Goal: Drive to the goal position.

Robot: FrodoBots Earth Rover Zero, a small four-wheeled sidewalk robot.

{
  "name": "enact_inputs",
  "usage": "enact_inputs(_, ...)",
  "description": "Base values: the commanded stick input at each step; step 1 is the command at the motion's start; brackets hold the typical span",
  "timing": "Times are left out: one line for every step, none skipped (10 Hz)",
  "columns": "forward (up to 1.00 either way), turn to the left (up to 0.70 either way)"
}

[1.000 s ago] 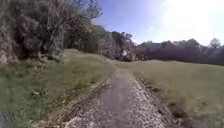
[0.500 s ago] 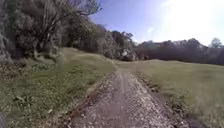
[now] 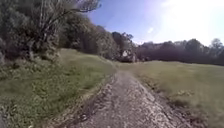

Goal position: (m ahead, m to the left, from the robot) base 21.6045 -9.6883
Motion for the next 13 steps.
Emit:
enact_inputs(0.7,0.0)
enact_inputs(0.7,0.0)
enact_inputs(0.7,-0.05)
enact_inputs(0.7,-0.23)
enact_inputs(0.7,0.0)
enact_inputs(0.7,0.0)
enact_inputs(0.7,0.0)
enact_inputs(0.7,0.0)
enact_inputs(0.7,0.0)
enact_inputs(0.7,0.0)
enact_inputs(0.7,0.0)
enact_inputs(0.7,0.0)
enact_inputs(0.7,0.0)
